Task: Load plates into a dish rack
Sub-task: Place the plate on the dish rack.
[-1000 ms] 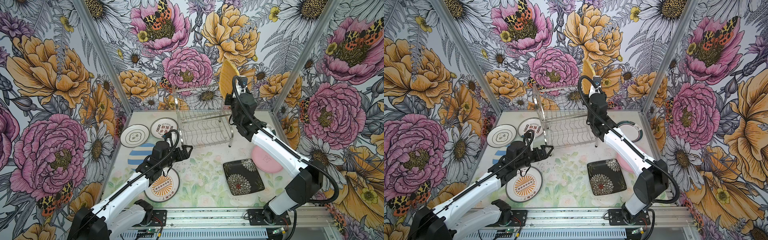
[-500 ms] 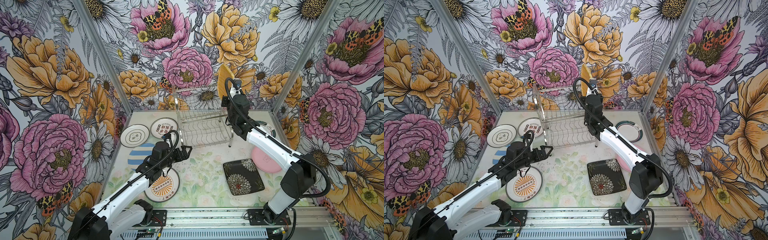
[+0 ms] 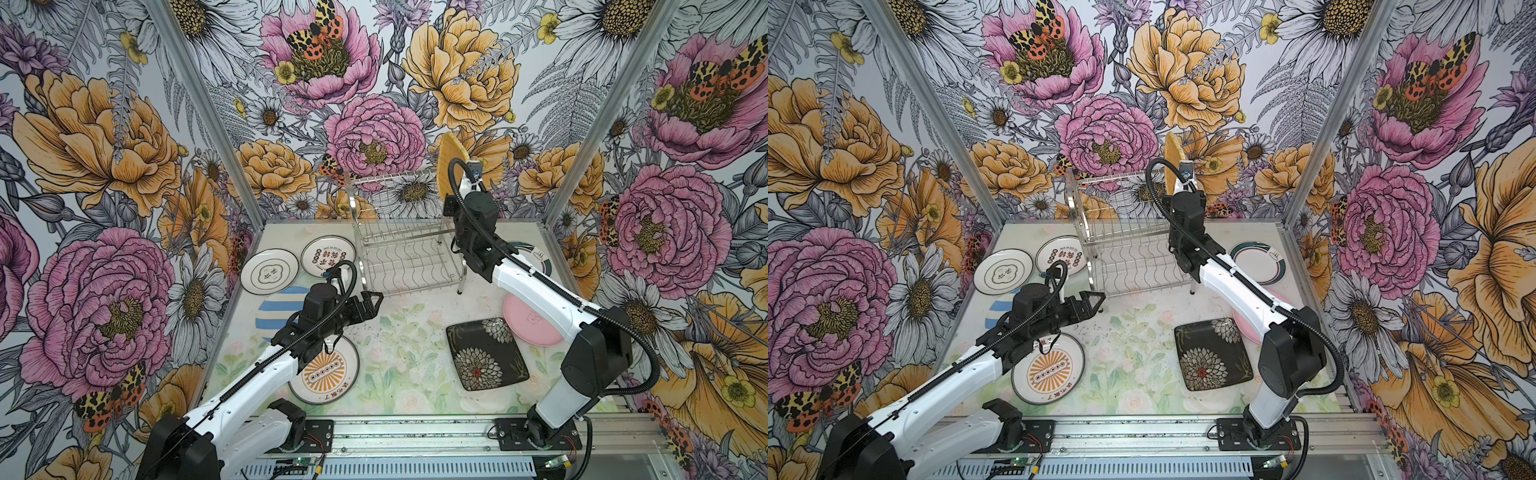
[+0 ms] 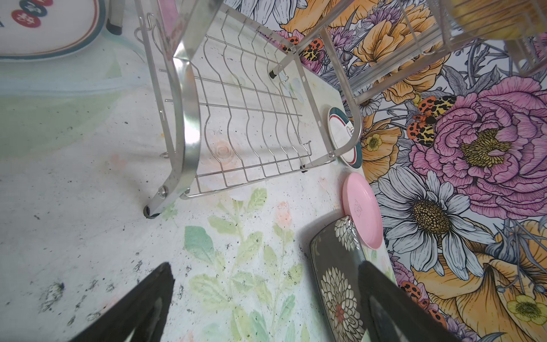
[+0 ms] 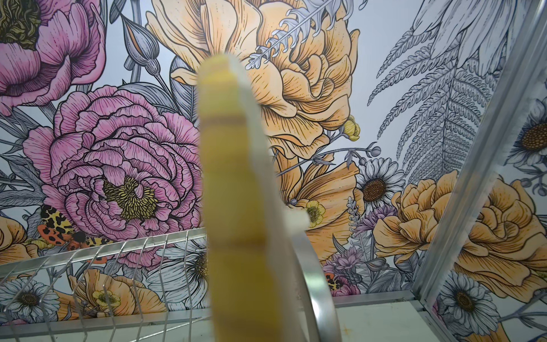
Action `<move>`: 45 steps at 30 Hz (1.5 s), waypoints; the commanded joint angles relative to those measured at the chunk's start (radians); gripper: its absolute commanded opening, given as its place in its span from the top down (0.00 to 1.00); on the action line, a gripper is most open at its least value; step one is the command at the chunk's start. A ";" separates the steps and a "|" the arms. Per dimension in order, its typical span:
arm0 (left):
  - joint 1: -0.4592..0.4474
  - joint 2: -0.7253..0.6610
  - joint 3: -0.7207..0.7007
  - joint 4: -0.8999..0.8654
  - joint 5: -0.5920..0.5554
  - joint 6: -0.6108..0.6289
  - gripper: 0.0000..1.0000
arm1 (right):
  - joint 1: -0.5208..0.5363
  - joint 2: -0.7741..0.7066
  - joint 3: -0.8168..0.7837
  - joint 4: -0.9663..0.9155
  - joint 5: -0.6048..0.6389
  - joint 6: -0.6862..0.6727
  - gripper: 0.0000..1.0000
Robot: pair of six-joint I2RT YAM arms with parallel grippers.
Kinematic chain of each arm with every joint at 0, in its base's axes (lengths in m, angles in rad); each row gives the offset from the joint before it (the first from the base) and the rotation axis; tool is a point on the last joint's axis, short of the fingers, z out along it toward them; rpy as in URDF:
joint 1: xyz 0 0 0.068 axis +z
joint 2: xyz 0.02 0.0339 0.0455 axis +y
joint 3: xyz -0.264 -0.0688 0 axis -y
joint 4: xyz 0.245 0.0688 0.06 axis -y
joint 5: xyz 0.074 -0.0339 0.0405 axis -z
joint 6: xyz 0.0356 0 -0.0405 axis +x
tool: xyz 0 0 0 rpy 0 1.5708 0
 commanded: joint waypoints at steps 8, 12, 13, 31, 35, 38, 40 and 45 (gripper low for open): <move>0.008 -0.027 -0.016 0.014 -0.007 0.006 0.02 | -0.012 -0.017 0.006 0.050 -0.003 0.021 0.94; 0.008 -0.032 -0.015 0.011 -0.006 0.006 0.02 | -0.014 -0.026 0.005 0.036 -0.010 0.022 0.86; 0.008 -0.034 -0.015 0.009 -0.007 0.006 0.02 | -0.014 -0.028 0.004 0.032 -0.012 0.023 0.83; 0.002 -0.052 -0.012 -0.005 -0.016 0.004 0.01 | -0.023 -0.126 0.009 -0.061 -0.040 0.021 0.42; 0.001 -0.052 -0.011 -0.007 -0.019 0.005 0.01 | -0.025 -0.153 0.010 -0.098 -0.056 0.031 0.34; -0.003 -0.055 -0.007 -0.011 -0.022 0.006 0.01 | -0.026 -0.179 0.010 -0.137 -0.069 0.046 0.28; -0.006 -0.056 -0.005 -0.017 -0.024 0.009 0.01 | -0.026 -0.200 0.012 -0.185 -0.079 0.064 0.24; -0.018 -0.057 -0.006 -0.031 -0.027 0.019 0.01 | -0.025 -0.289 -0.045 -0.307 -0.101 0.135 0.18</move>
